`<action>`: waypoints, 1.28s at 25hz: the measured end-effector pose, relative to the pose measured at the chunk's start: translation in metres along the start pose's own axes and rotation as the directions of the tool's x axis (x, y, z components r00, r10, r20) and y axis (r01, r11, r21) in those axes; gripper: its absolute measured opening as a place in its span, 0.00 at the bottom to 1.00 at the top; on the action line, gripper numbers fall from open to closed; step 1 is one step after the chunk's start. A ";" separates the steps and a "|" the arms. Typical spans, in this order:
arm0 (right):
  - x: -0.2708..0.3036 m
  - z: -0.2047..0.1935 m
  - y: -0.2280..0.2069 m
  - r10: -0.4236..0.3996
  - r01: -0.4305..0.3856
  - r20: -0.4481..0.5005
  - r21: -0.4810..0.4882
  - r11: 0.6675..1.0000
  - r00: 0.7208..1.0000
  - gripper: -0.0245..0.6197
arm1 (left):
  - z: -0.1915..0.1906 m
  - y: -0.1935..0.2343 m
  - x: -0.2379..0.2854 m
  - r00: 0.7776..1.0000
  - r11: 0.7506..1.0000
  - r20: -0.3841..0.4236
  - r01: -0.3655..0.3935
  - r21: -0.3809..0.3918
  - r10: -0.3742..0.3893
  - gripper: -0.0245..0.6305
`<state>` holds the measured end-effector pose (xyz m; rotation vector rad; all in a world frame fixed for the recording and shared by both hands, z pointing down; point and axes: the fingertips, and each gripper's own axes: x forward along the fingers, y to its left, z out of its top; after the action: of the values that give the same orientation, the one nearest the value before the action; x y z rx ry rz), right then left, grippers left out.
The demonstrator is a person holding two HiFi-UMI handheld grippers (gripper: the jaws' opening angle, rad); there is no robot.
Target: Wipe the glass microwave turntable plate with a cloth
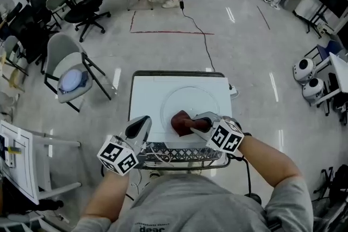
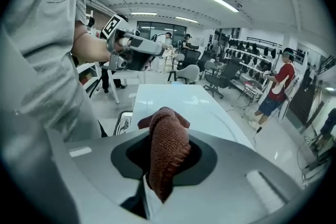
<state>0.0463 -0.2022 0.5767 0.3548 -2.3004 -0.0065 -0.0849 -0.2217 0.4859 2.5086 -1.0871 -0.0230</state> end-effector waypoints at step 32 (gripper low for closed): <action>0.033 0.034 0.034 -0.062 0.063 -0.024 0.033 0.997 0.998 0.16 | -0.010 0.014 -0.084 1.000 1.000 0.004 0.015 -0.012 -0.015 0.04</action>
<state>-0.0087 -0.1814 0.5810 0.4419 -2.2684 0.0056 -0.1516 -0.1681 0.4886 2.5071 -1.0669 -0.0379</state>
